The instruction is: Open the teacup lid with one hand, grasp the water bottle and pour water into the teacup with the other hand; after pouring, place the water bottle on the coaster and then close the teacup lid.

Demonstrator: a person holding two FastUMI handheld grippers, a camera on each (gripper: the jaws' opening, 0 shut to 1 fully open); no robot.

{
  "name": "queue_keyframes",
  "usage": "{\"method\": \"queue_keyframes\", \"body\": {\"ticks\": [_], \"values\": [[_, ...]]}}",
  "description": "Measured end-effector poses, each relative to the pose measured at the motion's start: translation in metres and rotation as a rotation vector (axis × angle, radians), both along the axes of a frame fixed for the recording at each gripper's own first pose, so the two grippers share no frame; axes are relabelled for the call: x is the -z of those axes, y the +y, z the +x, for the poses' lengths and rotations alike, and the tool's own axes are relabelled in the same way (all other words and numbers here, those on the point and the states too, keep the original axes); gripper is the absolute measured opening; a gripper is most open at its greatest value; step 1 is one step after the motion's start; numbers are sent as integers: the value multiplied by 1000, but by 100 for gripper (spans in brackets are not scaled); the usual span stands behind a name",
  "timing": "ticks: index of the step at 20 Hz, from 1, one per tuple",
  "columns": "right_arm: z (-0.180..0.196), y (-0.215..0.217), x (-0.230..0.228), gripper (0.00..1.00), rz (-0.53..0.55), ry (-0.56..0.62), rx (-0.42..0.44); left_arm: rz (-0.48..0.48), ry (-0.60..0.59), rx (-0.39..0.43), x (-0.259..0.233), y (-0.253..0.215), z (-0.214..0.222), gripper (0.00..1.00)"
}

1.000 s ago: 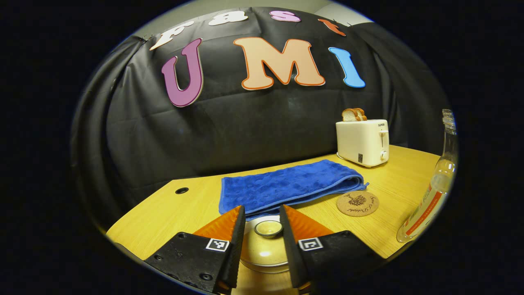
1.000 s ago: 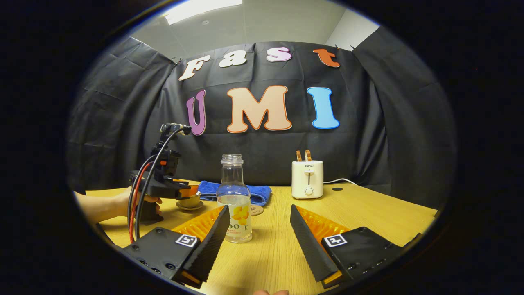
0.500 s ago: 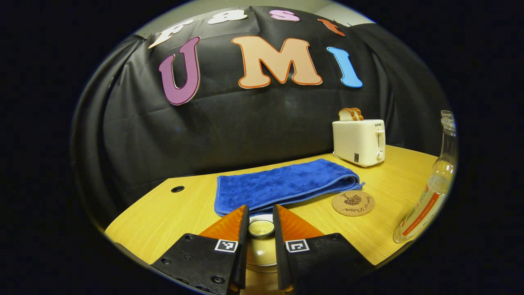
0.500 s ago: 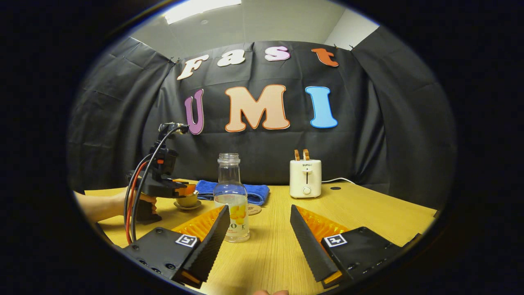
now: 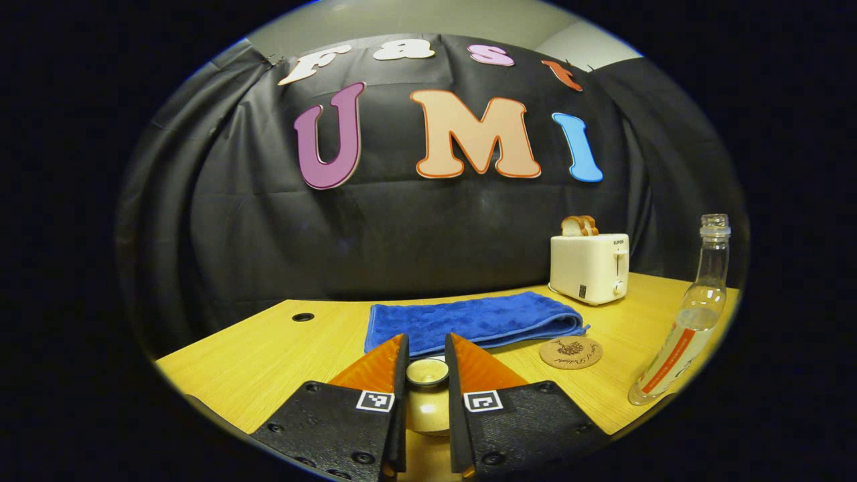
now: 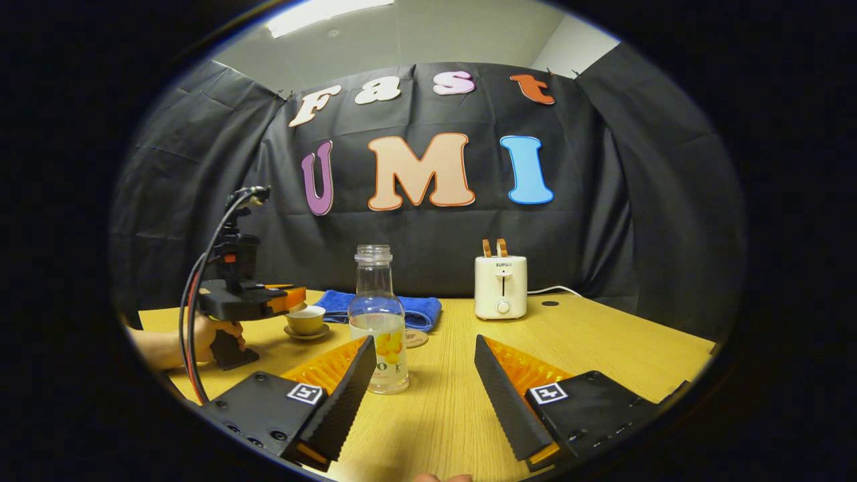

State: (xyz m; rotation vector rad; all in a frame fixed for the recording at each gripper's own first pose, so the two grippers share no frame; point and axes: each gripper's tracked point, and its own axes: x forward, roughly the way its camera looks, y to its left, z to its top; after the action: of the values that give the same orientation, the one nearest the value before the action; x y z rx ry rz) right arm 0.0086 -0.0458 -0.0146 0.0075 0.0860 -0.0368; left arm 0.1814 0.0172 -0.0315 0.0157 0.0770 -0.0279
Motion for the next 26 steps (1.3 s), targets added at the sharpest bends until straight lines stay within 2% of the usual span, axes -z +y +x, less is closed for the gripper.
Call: {"method": "queue_keyframes", "body": {"ticks": [2, 6, 11, 17, 26], "values": [[3, 2, -2, 94, 0, -3, -8, -31, 4, -6, 0, 2, -12, 23], [12, 15, 1, 95, 3, 1, -41, -22, 1, -8, -5, 5, -56, 23], [30, 28, 4, 95, 5, 3, -44, -22, -2, -3, -8, 7, -87, 23], [61, 45, 10, 95, 1, 7, -16, -24, 1, 15, -9, 5, -96, 23], [109, 46, 15, 96, -4, 3, 43, -22, -1, 13, -10, 9, -100, 23]]}}
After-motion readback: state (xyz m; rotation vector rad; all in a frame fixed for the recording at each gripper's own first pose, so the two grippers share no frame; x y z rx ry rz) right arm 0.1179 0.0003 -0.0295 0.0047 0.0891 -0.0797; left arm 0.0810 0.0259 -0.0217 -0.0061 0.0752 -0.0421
